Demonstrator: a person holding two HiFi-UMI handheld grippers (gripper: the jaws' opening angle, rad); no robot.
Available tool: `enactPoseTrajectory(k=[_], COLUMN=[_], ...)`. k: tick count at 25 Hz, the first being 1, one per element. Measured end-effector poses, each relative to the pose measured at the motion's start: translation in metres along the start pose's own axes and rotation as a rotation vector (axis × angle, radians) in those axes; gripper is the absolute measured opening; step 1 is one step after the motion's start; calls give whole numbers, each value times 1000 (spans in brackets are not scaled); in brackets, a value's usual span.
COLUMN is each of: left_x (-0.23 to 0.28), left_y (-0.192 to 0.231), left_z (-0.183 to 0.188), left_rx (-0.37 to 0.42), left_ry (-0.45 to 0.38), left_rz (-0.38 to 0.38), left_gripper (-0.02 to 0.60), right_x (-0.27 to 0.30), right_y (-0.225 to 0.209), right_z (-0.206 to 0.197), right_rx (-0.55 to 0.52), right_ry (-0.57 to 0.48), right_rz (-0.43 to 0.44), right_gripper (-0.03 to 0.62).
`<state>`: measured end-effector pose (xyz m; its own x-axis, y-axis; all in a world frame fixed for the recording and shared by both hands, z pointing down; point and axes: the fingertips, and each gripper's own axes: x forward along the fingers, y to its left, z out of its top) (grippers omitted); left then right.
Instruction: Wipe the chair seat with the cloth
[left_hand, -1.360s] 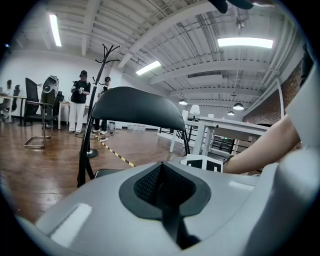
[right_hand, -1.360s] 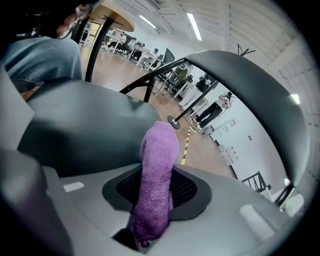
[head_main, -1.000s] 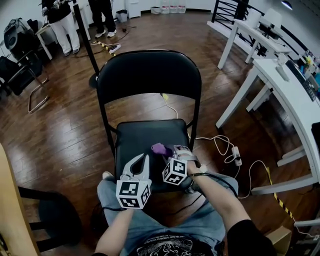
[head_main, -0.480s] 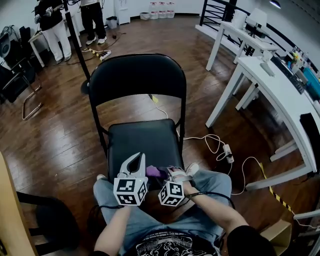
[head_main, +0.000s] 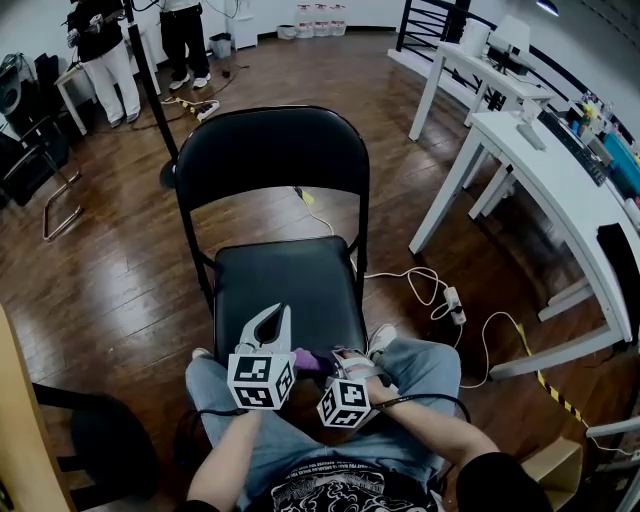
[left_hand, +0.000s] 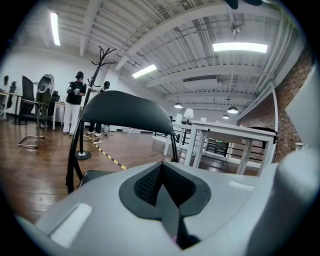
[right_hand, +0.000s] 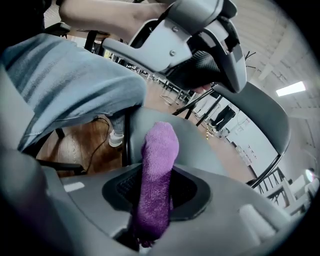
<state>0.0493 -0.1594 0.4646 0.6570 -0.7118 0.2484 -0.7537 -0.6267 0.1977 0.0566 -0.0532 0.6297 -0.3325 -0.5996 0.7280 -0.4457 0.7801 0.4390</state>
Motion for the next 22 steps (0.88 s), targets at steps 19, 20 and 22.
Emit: enactPoseTrajectory(k=[19, 20, 22], left_x=[28, 29, 31], left_y=[2, 3, 5], left_z=[15, 15, 15], left_rx=[-5, 1, 8], left_ry=[-14, -11, -10], left_rz=[-44, -48, -50], left_gripper=[5, 5, 5], right_x=[46, 52, 63], right_y=[-260, -266, -276], right_z=[-22, -25, -30], right_rx=[26, 25, 26], right_ry=[98, 110, 129], right_rz=[-269, -272, -275], right_gripper=[112, 112, 112])
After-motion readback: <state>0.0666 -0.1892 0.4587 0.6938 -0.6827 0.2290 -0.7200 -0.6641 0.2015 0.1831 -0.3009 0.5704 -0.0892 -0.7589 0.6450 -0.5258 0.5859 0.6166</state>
